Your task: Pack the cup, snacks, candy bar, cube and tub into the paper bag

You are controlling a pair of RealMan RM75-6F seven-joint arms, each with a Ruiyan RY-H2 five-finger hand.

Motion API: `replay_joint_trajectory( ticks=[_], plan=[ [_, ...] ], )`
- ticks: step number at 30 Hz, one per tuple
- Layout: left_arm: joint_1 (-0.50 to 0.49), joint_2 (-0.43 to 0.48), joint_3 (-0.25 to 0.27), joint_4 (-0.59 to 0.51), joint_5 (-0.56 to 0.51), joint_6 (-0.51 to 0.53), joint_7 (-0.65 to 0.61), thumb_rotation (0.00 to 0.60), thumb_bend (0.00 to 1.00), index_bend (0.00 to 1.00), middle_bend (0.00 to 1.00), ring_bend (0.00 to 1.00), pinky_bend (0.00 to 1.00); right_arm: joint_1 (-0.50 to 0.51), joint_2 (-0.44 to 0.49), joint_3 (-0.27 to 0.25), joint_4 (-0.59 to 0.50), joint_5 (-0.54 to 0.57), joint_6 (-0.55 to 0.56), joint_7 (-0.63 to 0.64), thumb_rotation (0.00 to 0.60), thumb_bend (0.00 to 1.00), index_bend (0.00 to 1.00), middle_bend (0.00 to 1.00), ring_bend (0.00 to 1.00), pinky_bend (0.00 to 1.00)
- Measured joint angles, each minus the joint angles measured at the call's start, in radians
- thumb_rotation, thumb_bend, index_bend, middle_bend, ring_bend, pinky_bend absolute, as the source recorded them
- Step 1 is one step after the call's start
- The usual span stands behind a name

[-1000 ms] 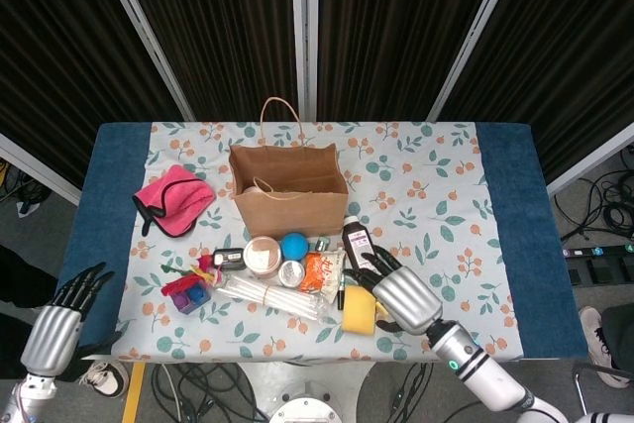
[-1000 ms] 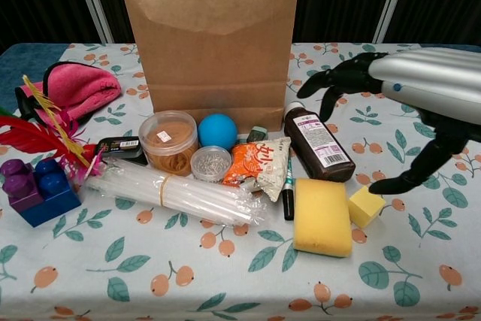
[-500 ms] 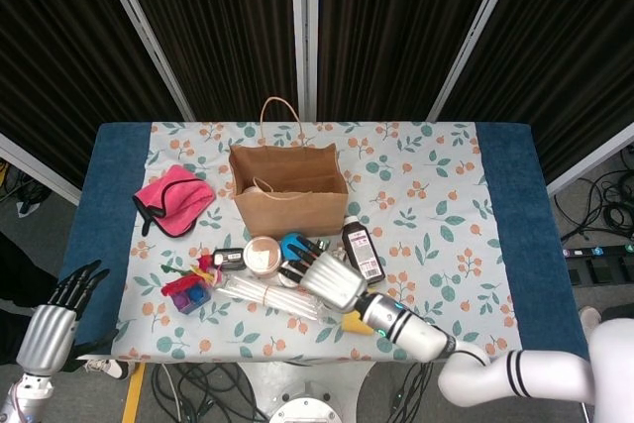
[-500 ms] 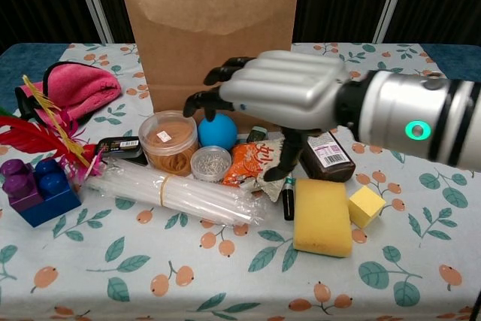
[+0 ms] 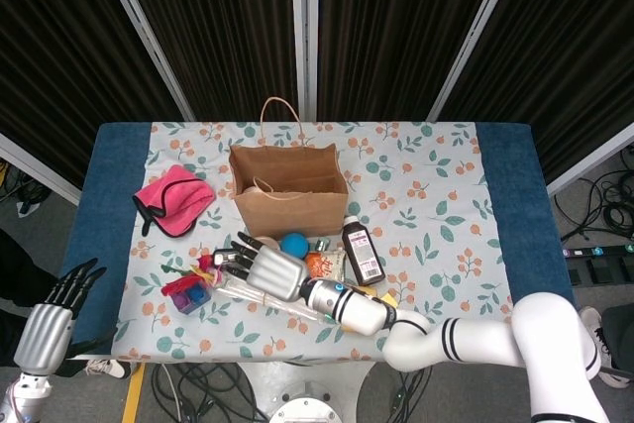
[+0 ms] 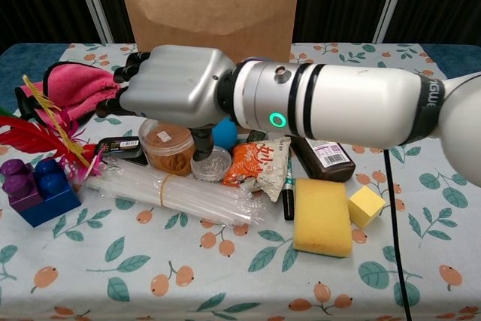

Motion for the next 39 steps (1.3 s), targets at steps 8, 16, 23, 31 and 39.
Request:
replay_joint_trajectory(
  ticks=[8,16,23,31,39],
  plan=[
    [0.000,0.002,0.000,-0.003,0.001,0.003,-0.010,0.600,0.16,0.18,0.18,0.13,0.20,0.051,-0.071,-0.008,0.100,0.085,-0.021,-0.055,0.600,0.02,0.07,0.17,0.00,0.00],
    [0.001,0.003,-0.004,-0.006,-0.007,0.003,-0.017,0.600,0.16,0.18,0.18,0.12,0.20,0.087,-0.093,-0.025,0.134,0.152,-0.021,-0.094,0.600,0.02,0.07,0.17,0.00,0.00],
    [0.002,0.004,-0.002,-0.006,-0.003,0.004,-0.022,0.600,0.16,0.18,0.18,0.13,0.20,0.118,-0.121,-0.033,0.186,0.211,-0.025,-0.113,0.600,0.04,0.07,0.18,0.00,0.00],
    [0.000,0.006,0.008,-0.008,0.010,0.002,-0.025,0.600,0.16,0.18,0.18,0.13,0.20,0.160,-0.172,-0.038,0.258,0.253,-0.026,-0.114,0.600,0.09,0.10,0.23,0.03,0.00],
    [0.001,0.005,0.010,-0.009,0.009,-0.001,-0.028,0.600,0.16,0.18,0.18,0.13,0.20,0.170,-0.187,-0.048,0.265,0.236,0.011,-0.090,0.600,0.17,0.28,0.37,0.18,0.02]
  ],
)
